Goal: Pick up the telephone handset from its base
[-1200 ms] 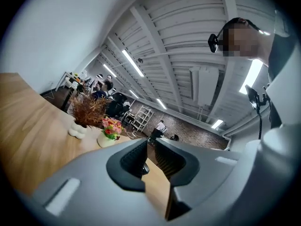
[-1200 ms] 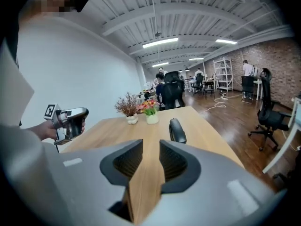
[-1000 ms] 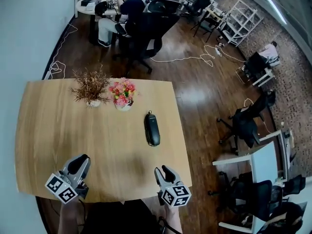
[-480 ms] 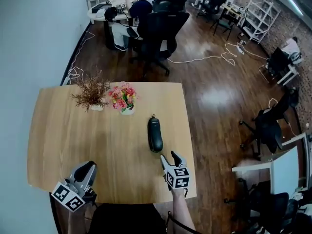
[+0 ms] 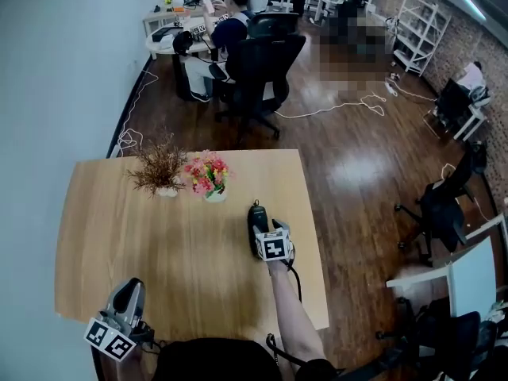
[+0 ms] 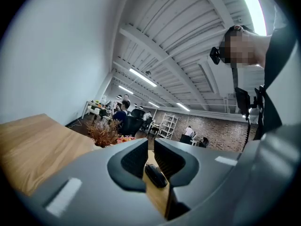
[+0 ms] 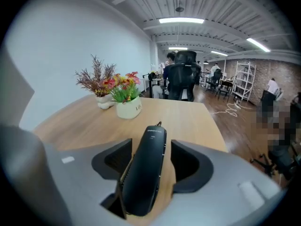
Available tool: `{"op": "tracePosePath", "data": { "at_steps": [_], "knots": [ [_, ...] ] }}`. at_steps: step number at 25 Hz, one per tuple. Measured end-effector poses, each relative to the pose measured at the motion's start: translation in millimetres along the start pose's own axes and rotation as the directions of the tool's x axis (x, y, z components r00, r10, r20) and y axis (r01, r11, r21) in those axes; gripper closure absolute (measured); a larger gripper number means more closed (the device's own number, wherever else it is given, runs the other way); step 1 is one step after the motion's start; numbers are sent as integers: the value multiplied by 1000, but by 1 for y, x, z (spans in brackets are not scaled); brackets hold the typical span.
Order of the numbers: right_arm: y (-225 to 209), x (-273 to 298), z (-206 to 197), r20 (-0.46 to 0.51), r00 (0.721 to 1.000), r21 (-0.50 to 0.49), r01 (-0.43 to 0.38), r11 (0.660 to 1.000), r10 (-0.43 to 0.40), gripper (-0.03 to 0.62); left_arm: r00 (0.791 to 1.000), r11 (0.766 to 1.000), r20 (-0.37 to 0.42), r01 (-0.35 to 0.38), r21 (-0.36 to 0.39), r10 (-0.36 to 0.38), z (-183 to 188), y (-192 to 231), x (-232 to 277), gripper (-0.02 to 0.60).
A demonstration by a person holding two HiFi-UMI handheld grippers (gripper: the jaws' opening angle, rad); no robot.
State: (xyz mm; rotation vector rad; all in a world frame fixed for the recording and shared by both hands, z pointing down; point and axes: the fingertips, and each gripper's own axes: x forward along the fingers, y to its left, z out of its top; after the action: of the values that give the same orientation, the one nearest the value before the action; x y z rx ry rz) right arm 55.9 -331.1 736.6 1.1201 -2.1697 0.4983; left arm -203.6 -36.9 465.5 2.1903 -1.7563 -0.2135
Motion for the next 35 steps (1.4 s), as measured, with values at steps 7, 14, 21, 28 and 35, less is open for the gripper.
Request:
{"op": "tracePosePath", "data": {
  "at_steps": [7, 14, 21, 28, 35],
  "knots": [
    [1, 22, 4, -88, 994, -37, 55, 998, -58, 319, 998, 998, 37, -46, -45, 48, 2, 43, -22, 535],
    [11, 43, -11, -145, 989, -6, 34, 999, -35, 318, 998, 996, 46, -48, -78, 52, -1, 66, -28, 535],
    [3, 53, -14, -181, 982, -11, 55, 998, -56, 332, 996, 994, 65, -58, -98, 64, -1, 79, -32, 535],
    [2, 46, -16, -185, 980, -23, 73, 997, -76, 338, 995, 993, 75, -62, -104, 70, 0, 84, -36, 535],
    [7, 36, -21, -163, 984, -28, 72, 997, -75, 338, 995, 992, 73, -59, -111, 67, -2, 84, -39, 535]
  ]
}}
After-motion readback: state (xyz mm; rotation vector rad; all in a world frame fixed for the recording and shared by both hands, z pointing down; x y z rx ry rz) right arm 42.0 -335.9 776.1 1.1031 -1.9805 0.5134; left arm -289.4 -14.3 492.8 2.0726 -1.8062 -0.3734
